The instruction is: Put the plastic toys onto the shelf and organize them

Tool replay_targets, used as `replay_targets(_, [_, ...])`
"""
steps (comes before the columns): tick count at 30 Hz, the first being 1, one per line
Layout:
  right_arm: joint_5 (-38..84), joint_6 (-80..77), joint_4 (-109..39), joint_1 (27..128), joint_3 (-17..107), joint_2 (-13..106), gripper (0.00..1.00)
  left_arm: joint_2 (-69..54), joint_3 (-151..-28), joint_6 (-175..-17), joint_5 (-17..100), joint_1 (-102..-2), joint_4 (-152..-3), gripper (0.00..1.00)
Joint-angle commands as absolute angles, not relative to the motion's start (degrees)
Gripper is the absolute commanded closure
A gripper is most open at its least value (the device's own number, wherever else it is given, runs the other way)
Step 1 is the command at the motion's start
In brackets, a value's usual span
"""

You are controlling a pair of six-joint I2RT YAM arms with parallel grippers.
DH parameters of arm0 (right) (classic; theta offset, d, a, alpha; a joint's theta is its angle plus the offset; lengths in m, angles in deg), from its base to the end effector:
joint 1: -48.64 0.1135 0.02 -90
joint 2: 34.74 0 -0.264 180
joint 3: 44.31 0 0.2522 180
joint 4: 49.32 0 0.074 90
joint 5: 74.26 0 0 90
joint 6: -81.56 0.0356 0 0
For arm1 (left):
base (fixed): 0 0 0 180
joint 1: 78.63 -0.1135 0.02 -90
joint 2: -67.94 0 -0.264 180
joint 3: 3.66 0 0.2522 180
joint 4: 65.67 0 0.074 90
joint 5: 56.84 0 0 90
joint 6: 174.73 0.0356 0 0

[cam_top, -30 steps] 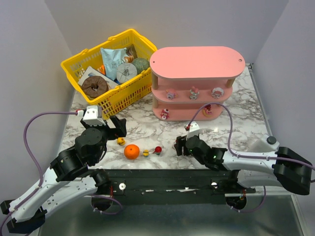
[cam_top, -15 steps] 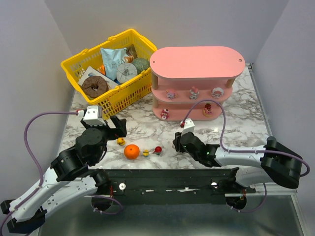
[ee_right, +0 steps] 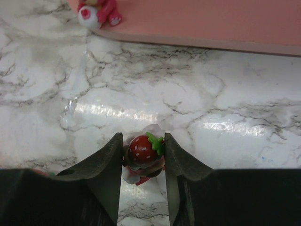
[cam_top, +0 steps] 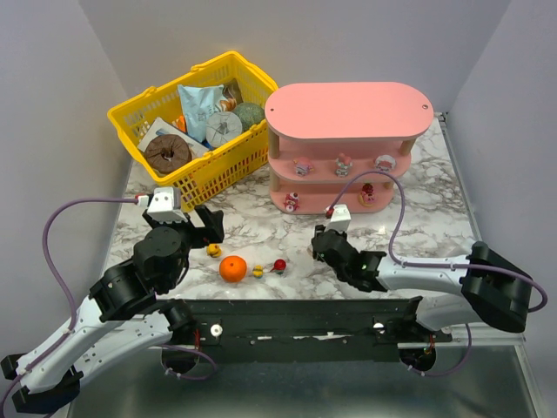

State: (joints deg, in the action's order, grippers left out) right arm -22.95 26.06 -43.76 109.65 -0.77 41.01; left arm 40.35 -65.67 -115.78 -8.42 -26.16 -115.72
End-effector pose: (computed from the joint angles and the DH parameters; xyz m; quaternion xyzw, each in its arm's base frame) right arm 0.1401 0.2069 0.1726 -0.0523 0.8581 0.1075 0.4994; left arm 0.0742 -0.0578 0.3512 -0.0724 0.7717 -0.1654 0.6098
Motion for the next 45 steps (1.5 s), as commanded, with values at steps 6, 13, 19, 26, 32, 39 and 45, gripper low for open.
replay_targets(6, [-38.13,30.05,-38.81,108.06,11.20,47.26,0.85,40.96,-65.06,-115.40,-9.47,-26.42,-116.16,0.01])
replay_targets(13, [-41.02,32.34,-38.10,104.80,14.28,51.48,0.85,40.78,-65.14,-115.32,-9.47,-26.51,-116.16,0.01])
replay_targets(19, [-42.17,33.83,-38.37,101.02,14.19,53.07,0.85,40.25,-65.15,-115.23,-9.47,-26.42,-116.08,0.01])
replay_targets(26, [-43.05,33.04,-40.65,98.48,14.19,54.73,0.85,39.73,-65.32,-115.14,-9.47,-26.42,-116.16,0.01])
replay_targets(32, [-42.97,29.89,-45.56,96.98,13.58,55.09,0.85,39.55,-65.23,-115.14,-9.64,-26.42,-116.16,0.01])
replay_targets(39, [-42.70,27.68,-51.28,96.10,12.43,55.44,0.85,39.03,-65.41,-114.96,-9.99,-26.51,-116.25,0.01])
replay_targets(45, [-44.20,27.33,-53.48,95.83,13.22,58.16,0.85,38.59,-65.41,-114.79,-10.17,-26.42,-116.43,0.01])
